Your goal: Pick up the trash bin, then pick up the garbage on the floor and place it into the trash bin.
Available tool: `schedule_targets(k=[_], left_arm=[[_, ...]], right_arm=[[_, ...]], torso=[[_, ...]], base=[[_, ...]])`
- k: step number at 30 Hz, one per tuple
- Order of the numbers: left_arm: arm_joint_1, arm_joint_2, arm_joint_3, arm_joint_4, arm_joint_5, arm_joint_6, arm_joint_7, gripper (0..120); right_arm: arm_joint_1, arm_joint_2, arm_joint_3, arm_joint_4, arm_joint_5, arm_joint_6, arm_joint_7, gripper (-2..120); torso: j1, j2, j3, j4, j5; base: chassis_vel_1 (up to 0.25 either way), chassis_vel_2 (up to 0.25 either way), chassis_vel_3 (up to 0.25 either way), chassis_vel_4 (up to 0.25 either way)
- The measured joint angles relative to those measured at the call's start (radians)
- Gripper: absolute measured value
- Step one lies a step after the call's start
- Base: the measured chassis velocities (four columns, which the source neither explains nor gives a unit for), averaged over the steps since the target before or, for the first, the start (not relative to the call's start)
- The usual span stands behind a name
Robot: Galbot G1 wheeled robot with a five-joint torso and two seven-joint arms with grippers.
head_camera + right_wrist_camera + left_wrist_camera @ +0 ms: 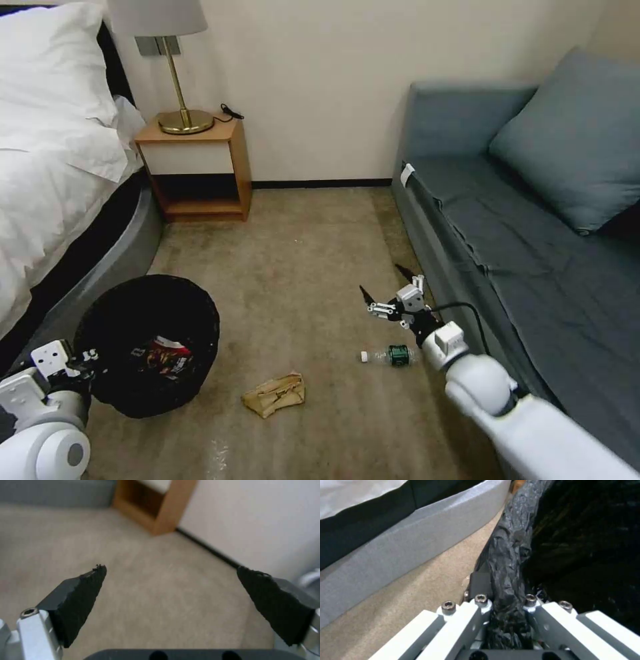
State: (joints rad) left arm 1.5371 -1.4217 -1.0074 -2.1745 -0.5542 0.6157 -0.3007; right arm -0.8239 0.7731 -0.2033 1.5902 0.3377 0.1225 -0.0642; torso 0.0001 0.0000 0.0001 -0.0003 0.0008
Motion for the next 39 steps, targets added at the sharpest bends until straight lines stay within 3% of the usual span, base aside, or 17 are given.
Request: schedule_targets(k=[2,5,6,7,10,11,13,15,25,35,39], left_arm=[[-0.001,0.0,0.0,0.006,0.0,-0.003,0.002,3],[-0.004,-0.002,-0.001,0.021,-0.002,-0.011,0.007,3],[-0.004,-0.003,-0.002,0.027,-0.002,-0.016,0.008,3],[-0.004,-0.003,-0.002,0.027,-0.002,-0.016,0.008,3],[-0.002,-0.005,-0.005,0.038,-0.002,-0.022,0.013,3],[-0.002,-0.005,-0.005,0.038,-0.002,-0.022,0.013,3],[-0.002,-0.007,-0.006,0.044,-0.002,-0.025,0.013,3],[-0.003,-0.01,-0.006,0.048,-0.002,-0.026,0.015,3],[-0.003,-0.009,-0.006,0.065,0.0,-0.038,0.015,3],[-0.006,-0.006,-0.003,0.065,0.002,-0.039,0.015,3],[-0.001,-0.004,-0.003,0.059,0.002,-0.038,0.013,3]], right_arm=[[0.077,-0.011,-0.065,-0.062,0.002,0.019,-0.039,100],[0.252,-0.007,-0.252,-0.241,-0.012,0.094,-0.192,100],[0.302,0.009,-0.32,-0.325,-0.024,0.132,-0.246,100],[0.302,0.009,-0.32,-0.325,-0.024,0.132,-0.246,100],[0.407,0.087,-0.424,-0.587,-0.135,0.252,-0.446,100],[0.407,0.087,-0.424,-0.587,-0.135,0.252,-0.446,100],[0.462,0.128,-0.451,-0.711,-0.206,0.301,-0.557,100],[0.502,0.168,-0.459,-0.808,-0.284,0.325,-0.624,100],[0.551,0.293,-0.438,-1.045,-0.422,0.377,-0.664,100],[0.532,0.33,-0.432,-1.089,-0.459,0.377,-0.674,100],[0.507,0.377,-0.406,-1.141,-0.5,0.38,-0.675,100]], torso=[[0.0,0.0,0.0,0.0005,-0.0018],[0.0,0.0,0.0,0.0006,-0.0001],[0.0,0.0,0.0,0.0004,-0.0015],[0.0,0.0,0.0,0.0004,-0.0015],[0.0,0.0,0.0,0.0004,0.0007],[0.0,0.0,0.0,0.0004,0.0007],[0.0,0.0,0.0,0.0003,-0.0017],[0.0,0.0,0.0,0.0004,-0.0004],[0.0,0.0,0.0,0.0003,-0.0007],[0.0,0.0,0.0,0.0002,-0.0008],[0.0,0.0,0.0,0.0,-0.0007]], base=[[0.0,0.0,0.0,0.0],[0.0,0.0,0.0,0.0],[0.0,0.0,0.0,0.0],[0.0,0.0,0.0,0.0],[0.0,0.0,0.0,0.0],[0.0,0.0,0.0,0.0],[0.0,0.0,0.0,0.0],[0.0,0.0,0.0,0.0],[0.0,0.0,0.0,0.0],[0.0,0.0,0.0,0.0],[0.0,0.0,0.0,0.0]])
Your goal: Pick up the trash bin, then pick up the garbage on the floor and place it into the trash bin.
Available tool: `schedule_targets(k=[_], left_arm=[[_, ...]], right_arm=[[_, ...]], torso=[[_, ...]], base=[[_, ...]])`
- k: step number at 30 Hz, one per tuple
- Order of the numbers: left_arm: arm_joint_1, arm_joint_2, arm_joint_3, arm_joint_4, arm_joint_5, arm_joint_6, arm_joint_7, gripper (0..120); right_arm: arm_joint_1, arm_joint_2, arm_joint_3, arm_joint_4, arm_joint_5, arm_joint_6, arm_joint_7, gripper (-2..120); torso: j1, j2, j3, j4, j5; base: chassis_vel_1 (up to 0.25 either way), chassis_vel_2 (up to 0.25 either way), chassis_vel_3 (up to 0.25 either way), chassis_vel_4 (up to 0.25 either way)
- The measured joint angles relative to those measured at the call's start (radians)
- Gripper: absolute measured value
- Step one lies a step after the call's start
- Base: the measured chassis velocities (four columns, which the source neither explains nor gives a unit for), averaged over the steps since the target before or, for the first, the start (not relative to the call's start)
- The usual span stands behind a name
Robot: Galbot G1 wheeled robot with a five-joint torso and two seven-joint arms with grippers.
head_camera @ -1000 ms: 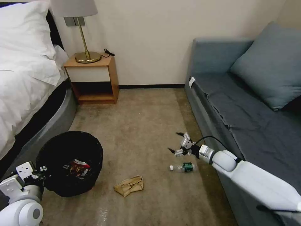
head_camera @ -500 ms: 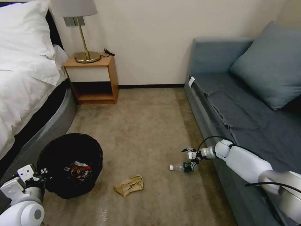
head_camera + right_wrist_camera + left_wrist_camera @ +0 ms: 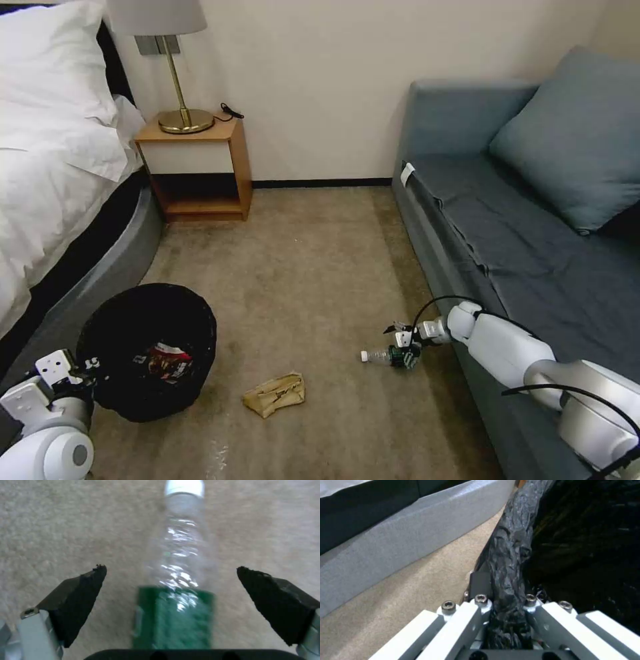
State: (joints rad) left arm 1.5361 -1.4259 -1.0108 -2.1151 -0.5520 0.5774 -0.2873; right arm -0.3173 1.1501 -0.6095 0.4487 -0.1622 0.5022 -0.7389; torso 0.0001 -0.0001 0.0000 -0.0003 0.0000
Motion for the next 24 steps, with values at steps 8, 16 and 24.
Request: schedule_targets(k=[8,16,24], left_arm=[[0.008,0.001,-0.002,-0.005,0.001,-0.001,0.0,3],[0.011,0.0,0.0,-0.006,0.001,-0.005,0.0,3],[0.014,0.001,0.006,-0.009,0.003,-0.009,0.0,3]], right_arm=[[-0.004,0.058,0.039,-0.061,-0.052,0.006,0.004,99],[-0.005,0.071,0.057,-0.087,-0.065,0.003,0.009,96],[0.009,0.067,0.071,-0.105,-0.087,-0.002,0.015,70]], torso=[[0.0,0.0,0.0,0.0003,0.0],[0.0,0.0,0.0,0.0003,-0.0001],[0.0,0.0,0.0,0.0004,0.0001]], base=[[0.0,0.0,0.0,0.0],[0.0,0.0,0.0,0.0],[0.0,0.0,0.0,0.0]])
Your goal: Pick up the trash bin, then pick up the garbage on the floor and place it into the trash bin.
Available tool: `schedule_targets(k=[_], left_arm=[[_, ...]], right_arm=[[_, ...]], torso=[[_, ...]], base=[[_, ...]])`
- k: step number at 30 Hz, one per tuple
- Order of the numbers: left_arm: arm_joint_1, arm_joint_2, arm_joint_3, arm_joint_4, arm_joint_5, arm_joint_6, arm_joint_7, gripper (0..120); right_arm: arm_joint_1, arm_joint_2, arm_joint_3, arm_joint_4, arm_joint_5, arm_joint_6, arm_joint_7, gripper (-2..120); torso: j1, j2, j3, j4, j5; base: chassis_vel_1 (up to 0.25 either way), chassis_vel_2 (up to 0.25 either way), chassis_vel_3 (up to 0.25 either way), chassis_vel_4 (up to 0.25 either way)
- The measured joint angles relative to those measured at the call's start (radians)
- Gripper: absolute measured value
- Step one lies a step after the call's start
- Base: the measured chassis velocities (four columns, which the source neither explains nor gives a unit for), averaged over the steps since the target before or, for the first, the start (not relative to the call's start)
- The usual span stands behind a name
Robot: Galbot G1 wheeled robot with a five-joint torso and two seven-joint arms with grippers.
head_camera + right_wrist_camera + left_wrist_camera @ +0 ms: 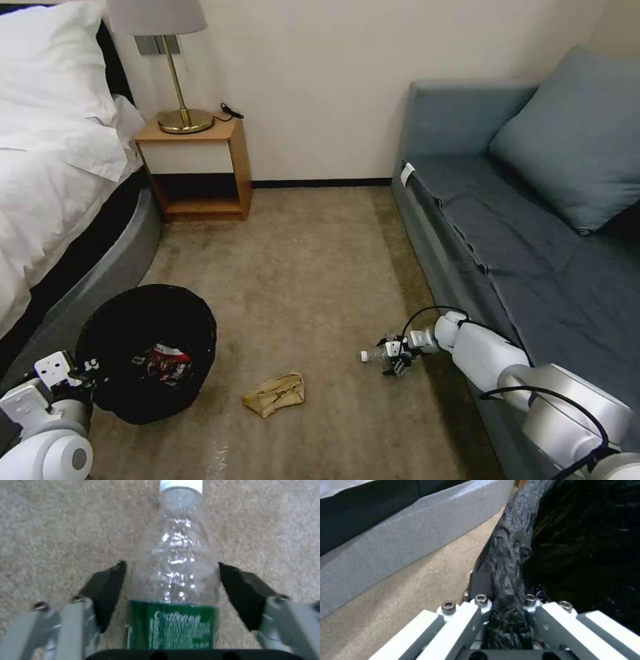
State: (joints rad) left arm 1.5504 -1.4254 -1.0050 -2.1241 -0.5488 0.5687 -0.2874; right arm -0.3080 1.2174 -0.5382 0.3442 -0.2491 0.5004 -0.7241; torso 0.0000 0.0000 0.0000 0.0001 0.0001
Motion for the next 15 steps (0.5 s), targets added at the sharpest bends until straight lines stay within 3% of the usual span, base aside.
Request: schedule_targets(k=[11,14,15], left_arm=[[-0.001,-0.001,0.006,-0.003,0.005,-0.002,0.0,3],[-0.004,-0.002,0.01,-0.004,0.008,-0.002,0.0,3],[-0.004,-0.002,0.01,-0.004,0.008,-0.002,0.0,3]], right_arm=[[0.0,-0.023,0.011,-0.001,-0.001,-0.002,-0.004,51],[-0.005,-0.038,0.02,0.015,0.004,0.001,-0.006,36],[-0.005,-0.038,0.02,0.015,0.004,0.001,-0.006,36]], torso=[[0.0,0.0,0.0,-0.0001,-0.0001],[0.0,0.0,0.0,-0.0001,0.0],[0.0,0.0,0.0,-0.0001,0.0]], base=[[0.0,0.0,0.0,0.0],[0.0,0.0,0.0,0.0],[0.0,0.0,0.0,0.0]])
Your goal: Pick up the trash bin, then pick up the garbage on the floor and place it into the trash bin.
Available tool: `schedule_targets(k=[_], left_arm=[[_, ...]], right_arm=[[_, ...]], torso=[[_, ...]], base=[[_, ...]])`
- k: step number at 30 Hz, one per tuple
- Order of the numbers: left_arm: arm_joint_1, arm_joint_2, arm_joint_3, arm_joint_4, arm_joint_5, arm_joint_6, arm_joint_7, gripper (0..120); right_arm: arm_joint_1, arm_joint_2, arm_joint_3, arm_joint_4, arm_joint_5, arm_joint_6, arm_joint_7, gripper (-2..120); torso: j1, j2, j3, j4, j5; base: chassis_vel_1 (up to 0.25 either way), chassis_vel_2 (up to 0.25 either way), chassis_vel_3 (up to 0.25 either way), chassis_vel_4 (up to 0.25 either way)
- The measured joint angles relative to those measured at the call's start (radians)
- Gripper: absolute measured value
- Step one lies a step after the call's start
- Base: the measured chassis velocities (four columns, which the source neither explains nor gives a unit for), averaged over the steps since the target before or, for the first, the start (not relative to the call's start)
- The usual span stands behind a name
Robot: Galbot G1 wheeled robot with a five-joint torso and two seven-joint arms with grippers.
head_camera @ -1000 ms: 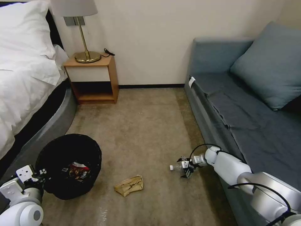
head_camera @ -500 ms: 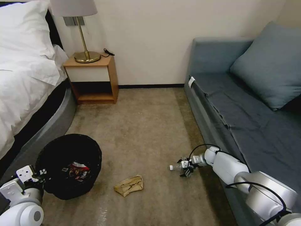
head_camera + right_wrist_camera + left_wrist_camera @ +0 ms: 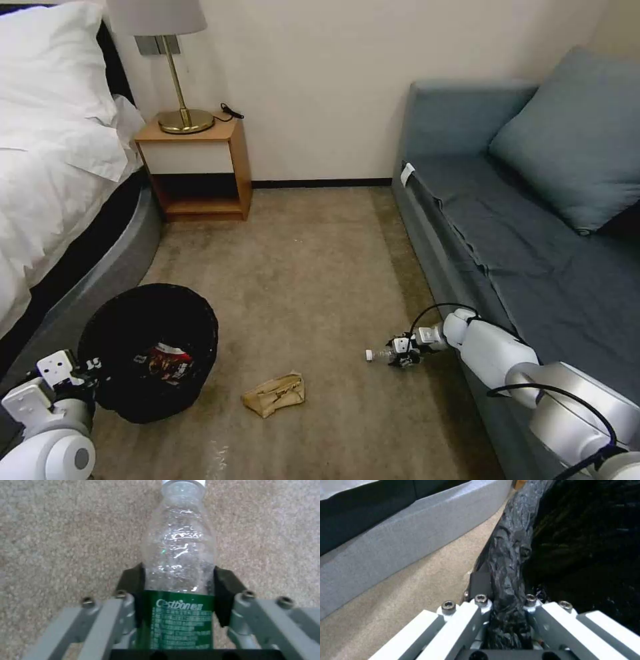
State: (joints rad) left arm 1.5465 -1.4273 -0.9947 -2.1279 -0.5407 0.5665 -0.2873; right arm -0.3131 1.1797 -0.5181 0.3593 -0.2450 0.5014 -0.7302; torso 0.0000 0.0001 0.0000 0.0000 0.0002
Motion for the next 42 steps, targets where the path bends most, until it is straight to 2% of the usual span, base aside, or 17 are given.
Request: schedule_targets(k=[4,5,8,9,11,13,14,18,20,23,24,25,28,29,31,36,42], left_arm=[[-0.003,0.0,0.002,-0.001,0.004,0.003,-0.002,3],[-0.003,0.0,0.002,-0.001,0.004,0.003,-0.002,3],[-0.003,0.0,0.007,-0.002,0.011,0.005,-0.003,3],[-0.003,0.0,0.007,-0.002,0.011,0.005,-0.003,3],[-0.003,-0.002,0.013,-0.003,0.014,0.006,-0.003,3],[-0.003,-0.003,0.019,-0.004,0.017,0.007,-0.006,3],[-0.003,-0.003,0.019,-0.004,0.017,0.007,-0.006,3],[-0.006,-0.006,0.036,-0.014,0.02,0.014,-0.012,3],[-0.007,-0.007,0.041,-0.017,0.02,0.016,-0.012,3],[-0.015,-0.01,0.064,-0.023,0.03,0.025,-0.022,3],[-0.015,-0.01,0.064,-0.023,0.03,0.025,-0.022,3],[-0.018,-0.01,0.07,-0.025,0.034,0.027,-0.025,3],[-0.023,-0.014,0.092,-0.031,0.044,0.03,-0.027,3],[-0.023,-0.014,0.092,-0.031,0.044,0.03,-0.027,3],[-0.026,-0.02,0.106,-0.035,0.053,0.03,-0.031,3],[-0.03,-0.024,0.122,-0.041,0.06,0.033,-0.034,3],[-0.032,-0.028,0.131,-0.043,0.061,0.034,-0.035,3]], right_arm=[[-0.008,-0.051,0.012,0.082,0.091,0.0,-0.018,25],[-0.008,-0.051,0.012,0.082,0.091,0.0,-0.018,25],[0.01,-0.072,0.056,0.18,0.22,0.04,-0.035,20],[0.01,-0.072,0.056,0.18,0.22,0.04,-0.035,20],[0.031,-0.089,0.067,0.291,0.288,0.037,-0.027,20],[0.053,-0.122,0.039,0.433,0.375,-0.006,0.003,20],[0.053,-0.122,0.039,0.433,0.375,-0.006,0.003,20],[0.085,-0.143,-0.061,0.748,0.607,-0.116,0.13,20],[0.087,-0.138,-0.078,0.798,0.644,-0.133,0.161,20],[0.091,-0.084,-0.179,1.008,0.787,-0.213,0.349,20],[0.091,-0.084,-0.179,1.008,0.787,-0.213,0.349,20],[0.096,-0.051,-0.223,1.06,0.826,-0.237,0.412,20],[0.111,0.056,-0.324,1.103,0.895,-0.262,0.541,20],[0.111,0.056,-0.324,1.103,0.895,-0.262,0.541,20],[0.116,0.121,-0.393,1.094,0.931,-0.27,0.592,20],[0.113,0.174,-0.47,1.054,0.916,-0.273,0.619,20],[0.122,0.167,-0.515,1.05,0.892,-0.281,0.626,22]], torso=[[0.0,0.0,0.0,0.0001,0.0003],[0.0,0.0,0.0,0.0001,0.0003],[0.0,0.0,0.0,-0.0005,-0.0003],[0.0,0.0,0.0,-0.0005,-0.0003],[0.0,0.0,0.0,-0.0001,-0.0003],[0.0,0.0,0.0,0.0,-0.0005],[0.0,0.0,0.0,0.0,-0.0005],[0.0,0.0,0.0,-0.0002,-0.0004],[0.0,0.0,0.0,-0.0001,-0.0004],[0.0,0.0,0.0,0.0,-0.0006],[0.0,0.0,0.0,0.0,-0.0006],[0.0,0.0,0.0,0.0,-0.0007],[0.0,0.0,0.0,0.0004,-0.0004],[0.0,0.0,0.0,0.0004,-0.0004],[0.0,0.0,0.0,0.0005,-0.0005],[0.0,0.0,0.0,0.0002,-0.0004],[0.0,0.0,0.0,-0.0001,-0.0004]], base=[[0.0,0.0,0.0,0.0],[0.0,0.0,0.0,0.0],[0.0,0.0,0.0,0.0],[0.0,0.0,0.0,0.0],[0.0,0.0,0.0,0.0],[0.0,0.0,0.0,0.0],[0.0,0.0,0.0,0.0],[0.0,0.0,0.0,0.0],[0.0,0.0,0.0,0.0],[0.0,0.0,0.0,0.0],[0.0,0.0,0.0,0.0],[0.0,0.0,0.0,0.0],[0.0,0.0,0.0,0.0],[0.0,0.0,0.0,0.0],[0.0,0.0,0.0,0.0],[0.0,0.0,0.0,0.0],[0.0,0.0,0.0,0.0]])
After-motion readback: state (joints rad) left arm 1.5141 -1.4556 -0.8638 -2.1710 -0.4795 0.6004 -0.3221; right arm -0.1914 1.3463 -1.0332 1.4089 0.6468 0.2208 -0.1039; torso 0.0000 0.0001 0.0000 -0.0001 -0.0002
